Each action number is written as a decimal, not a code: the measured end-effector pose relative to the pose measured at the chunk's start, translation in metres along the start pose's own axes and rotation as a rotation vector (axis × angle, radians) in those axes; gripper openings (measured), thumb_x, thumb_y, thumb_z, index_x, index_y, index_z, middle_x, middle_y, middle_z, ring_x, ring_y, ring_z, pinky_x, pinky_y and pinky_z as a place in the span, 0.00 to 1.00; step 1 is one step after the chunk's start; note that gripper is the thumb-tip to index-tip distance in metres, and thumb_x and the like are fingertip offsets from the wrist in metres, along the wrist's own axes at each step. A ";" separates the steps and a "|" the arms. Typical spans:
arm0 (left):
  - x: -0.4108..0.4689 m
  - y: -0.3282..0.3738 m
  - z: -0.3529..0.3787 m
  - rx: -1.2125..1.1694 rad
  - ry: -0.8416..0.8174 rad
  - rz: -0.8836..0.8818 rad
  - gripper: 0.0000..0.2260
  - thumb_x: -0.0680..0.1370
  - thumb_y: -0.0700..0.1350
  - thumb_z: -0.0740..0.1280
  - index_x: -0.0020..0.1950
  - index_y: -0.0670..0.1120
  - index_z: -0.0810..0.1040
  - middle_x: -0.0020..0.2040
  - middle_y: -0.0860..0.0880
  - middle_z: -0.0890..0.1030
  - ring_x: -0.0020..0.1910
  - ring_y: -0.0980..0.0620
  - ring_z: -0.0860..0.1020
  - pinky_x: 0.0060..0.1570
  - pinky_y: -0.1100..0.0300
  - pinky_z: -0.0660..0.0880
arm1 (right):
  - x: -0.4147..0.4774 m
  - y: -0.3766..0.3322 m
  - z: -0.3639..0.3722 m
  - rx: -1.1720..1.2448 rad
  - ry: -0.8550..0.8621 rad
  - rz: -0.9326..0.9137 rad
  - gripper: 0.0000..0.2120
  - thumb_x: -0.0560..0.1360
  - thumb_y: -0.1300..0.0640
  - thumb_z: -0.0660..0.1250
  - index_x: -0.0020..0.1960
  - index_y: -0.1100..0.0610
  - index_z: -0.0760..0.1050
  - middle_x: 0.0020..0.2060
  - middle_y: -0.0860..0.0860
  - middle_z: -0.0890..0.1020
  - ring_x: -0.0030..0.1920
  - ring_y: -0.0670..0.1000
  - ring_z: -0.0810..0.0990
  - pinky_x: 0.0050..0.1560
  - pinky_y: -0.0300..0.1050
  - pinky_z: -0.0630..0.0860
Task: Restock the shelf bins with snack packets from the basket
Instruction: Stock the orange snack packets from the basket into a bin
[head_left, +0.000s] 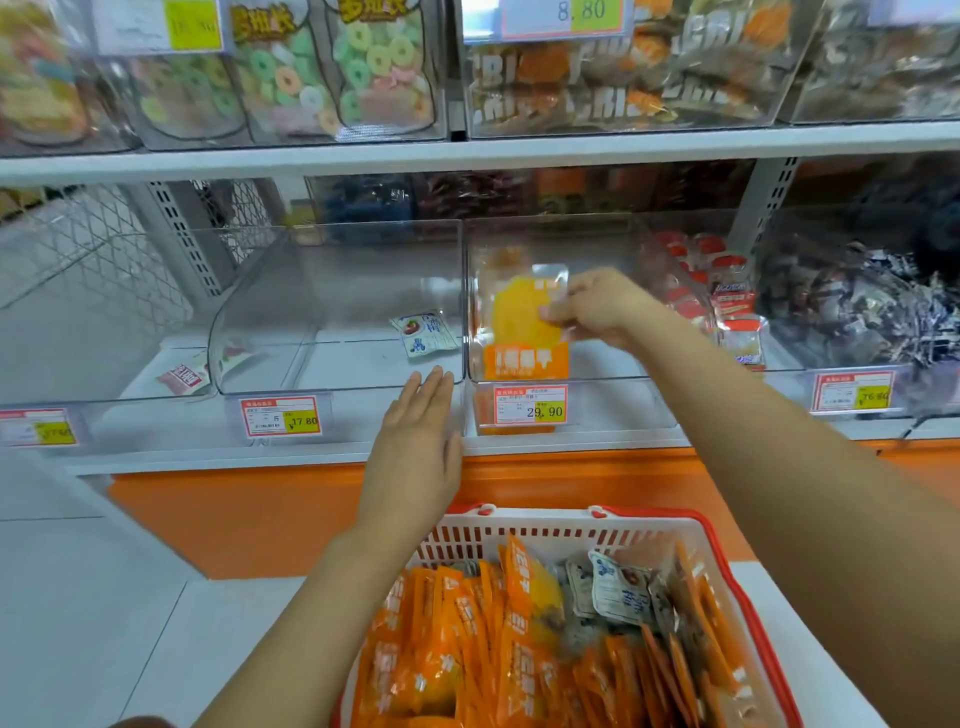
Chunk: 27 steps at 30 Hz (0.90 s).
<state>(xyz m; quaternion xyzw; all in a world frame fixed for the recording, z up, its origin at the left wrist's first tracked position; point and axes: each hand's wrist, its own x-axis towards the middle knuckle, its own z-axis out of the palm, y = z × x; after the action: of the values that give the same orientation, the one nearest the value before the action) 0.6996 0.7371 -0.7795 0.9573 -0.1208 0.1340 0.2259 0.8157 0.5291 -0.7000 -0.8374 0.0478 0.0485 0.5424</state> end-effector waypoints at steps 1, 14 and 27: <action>0.001 -0.002 -0.001 0.009 -0.008 0.008 0.25 0.81 0.44 0.58 0.77 0.47 0.54 0.78 0.51 0.55 0.77 0.54 0.48 0.72 0.62 0.47 | 0.004 0.008 0.007 -0.025 -0.032 0.058 0.06 0.73 0.67 0.70 0.48 0.65 0.76 0.40 0.58 0.80 0.35 0.52 0.77 0.35 0.40 0.79; -0.019 -0.010 0.004 -0.181 0.138 0.052 0.18 0.81 0.42 0.61 0.71 0.46 0.71 0.70 0.53 0.70 0.69 0.57 0.68 0.65 0.67 0.62 | -0.033 0.033 0.042 -0.642 0.435 -0.266 0.19 0.76 0.46 0.67 0.34 0.56 0.66 0.33 0.53 0.77 0.38 0.56 0.76 0.37 0.45 0.68; -0.116 -0.084 0.066 0.177 -0.698 -0.177 0.18 0.81 0.45 0.58 0.70 0.45 0.68 0.68 0.46 0.73 0.64 0.47 0.73 0.60 0.57 0.70 | -0.104 0.220 0.144 -0.422 -0.232 0.250 0.17 0.76 0.44 0.65 0.55 0.55 0.77 0.47 0.47 0.81 0.49 0.51 0.81 0.53 0.46 0.77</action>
<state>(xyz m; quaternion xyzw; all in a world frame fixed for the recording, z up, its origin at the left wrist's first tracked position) 0.6292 0.7988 -0.9060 0.9679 -0.0953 -0.2106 0.0983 0.6792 0.5735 -0.9431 -0.9082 0.0771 0.2198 0.3477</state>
